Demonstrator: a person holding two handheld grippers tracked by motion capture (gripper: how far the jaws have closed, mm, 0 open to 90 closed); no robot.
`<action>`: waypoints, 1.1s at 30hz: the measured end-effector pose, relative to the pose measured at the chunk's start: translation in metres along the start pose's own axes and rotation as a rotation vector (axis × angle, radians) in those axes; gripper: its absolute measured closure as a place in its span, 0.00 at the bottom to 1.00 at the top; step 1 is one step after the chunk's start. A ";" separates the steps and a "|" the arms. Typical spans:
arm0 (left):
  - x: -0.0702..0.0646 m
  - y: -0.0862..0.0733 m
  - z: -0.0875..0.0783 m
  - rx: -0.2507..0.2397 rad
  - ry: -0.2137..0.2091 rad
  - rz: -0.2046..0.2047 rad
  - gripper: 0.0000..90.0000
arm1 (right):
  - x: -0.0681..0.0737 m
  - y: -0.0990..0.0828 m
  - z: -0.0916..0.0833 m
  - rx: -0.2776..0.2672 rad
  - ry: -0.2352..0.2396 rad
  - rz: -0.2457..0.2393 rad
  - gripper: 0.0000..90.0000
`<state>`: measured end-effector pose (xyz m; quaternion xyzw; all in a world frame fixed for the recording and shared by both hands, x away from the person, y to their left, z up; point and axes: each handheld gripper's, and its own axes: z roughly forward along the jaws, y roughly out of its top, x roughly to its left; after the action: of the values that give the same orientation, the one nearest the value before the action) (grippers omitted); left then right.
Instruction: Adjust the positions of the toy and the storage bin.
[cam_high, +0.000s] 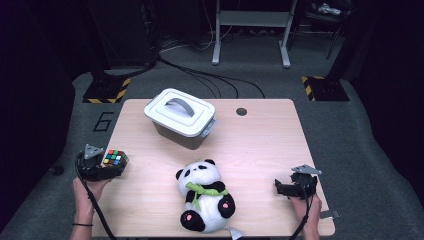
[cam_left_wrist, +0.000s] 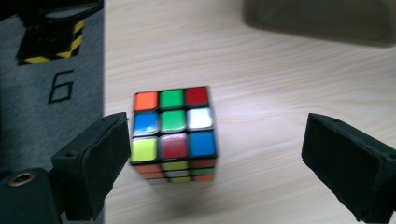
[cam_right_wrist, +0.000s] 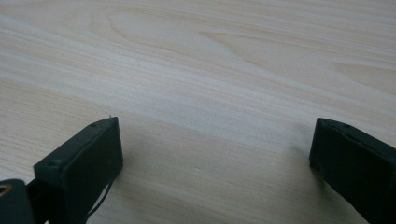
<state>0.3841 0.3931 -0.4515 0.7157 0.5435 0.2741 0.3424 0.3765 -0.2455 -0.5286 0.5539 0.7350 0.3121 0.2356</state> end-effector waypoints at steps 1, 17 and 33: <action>-0.004 0.002 -0.002 -0.009 -0.013 0.011 0.08 | 0.000 0.000 0.000 0.000 0.000 0.000 0.02; -0.080 0.028 -0.017 -0.060 -0.301 0.192 0.00 | 0.000 0.000 0.000 -0.001 -0.002 0.001 0.02; -0.157 0.042 -0.019 -0.060 -0.544 0.343 0.00 | 0.000 0.000 0.000 -0.002 -0.002 0.001 0.02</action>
<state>0.3538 0.2379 -0.4102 0.8336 0.2952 0.1422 0.4448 0.3764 -0.2456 -0.5286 0.5545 0.7341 0.3123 0.2368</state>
